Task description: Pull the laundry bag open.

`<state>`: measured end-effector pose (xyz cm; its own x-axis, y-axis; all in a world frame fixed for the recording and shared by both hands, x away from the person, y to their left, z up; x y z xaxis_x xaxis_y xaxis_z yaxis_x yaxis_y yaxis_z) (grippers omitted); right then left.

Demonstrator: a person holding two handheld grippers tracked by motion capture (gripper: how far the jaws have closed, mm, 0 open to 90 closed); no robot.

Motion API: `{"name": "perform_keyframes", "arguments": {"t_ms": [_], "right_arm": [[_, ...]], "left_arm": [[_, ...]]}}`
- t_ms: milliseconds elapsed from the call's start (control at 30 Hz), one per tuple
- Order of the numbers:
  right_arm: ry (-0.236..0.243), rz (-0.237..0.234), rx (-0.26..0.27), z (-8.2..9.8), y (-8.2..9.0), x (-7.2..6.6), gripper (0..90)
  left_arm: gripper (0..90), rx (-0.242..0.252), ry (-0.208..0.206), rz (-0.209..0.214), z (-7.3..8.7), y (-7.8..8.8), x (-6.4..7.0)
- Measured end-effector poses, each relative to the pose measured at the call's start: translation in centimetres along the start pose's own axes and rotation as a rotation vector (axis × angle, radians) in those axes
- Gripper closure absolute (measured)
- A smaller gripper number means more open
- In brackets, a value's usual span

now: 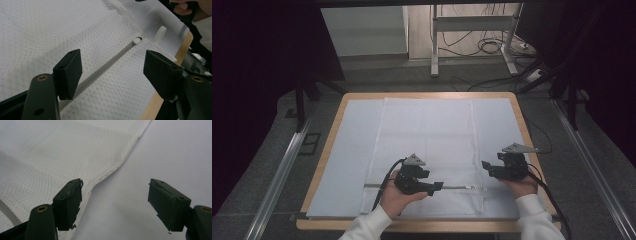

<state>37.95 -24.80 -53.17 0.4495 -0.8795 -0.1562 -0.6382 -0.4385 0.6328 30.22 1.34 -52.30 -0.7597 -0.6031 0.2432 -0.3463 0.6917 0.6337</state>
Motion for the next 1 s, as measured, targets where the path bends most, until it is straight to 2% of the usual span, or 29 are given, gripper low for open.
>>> {"name": "perform_keyframes", "arguments": {"t_ms": [367, 600, 800, 867, 1000], "right_arm": [[0.000, 0.013, 0.006, 0.0, 0.1, 0.2, 24.7], [-0.001, 0.016, 0.013, 0.0, 0.1, 0.3, 24.3], [0.006, 0.025, 0.006, 0.2, 0.0, 0.4, 22.5], [0.005, 0.023, 0.008, 0.2, 0.1, 0.4, 22.5], [0.008, 0.027, 0.008, 0.2, 0.1, 0.5, 22.4]], "left_arm": [[32.4, -0.034, -0.002, 0.019, -0.6, -1.8, 0.8], [35.8, -0.045, -0.001, 0.046, -1.3, -3.2, 1.5], [37.1, -0.046, -0.001, 0.092, -2.0, -4.1, 2.7], [38.5, -0.048, 0.012, 0.106, -2.1, -4.4, 3.0], [40.6, -0.066, 0.016, 0.106, -2.2, -5.2, 3.0]]}}
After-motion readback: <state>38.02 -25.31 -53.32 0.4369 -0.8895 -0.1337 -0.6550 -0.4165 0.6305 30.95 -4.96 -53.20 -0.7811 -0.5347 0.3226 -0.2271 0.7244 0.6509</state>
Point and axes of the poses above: each handheld gripper's, and its own axes: y roughly backward along the jaws, z roughly out of its underside, x roughly to its right, the point moved 6 cm from there along -y, roughly forward along the jaws, and after that the axes turned 8 degrees about -y, right-handed, at the moved point
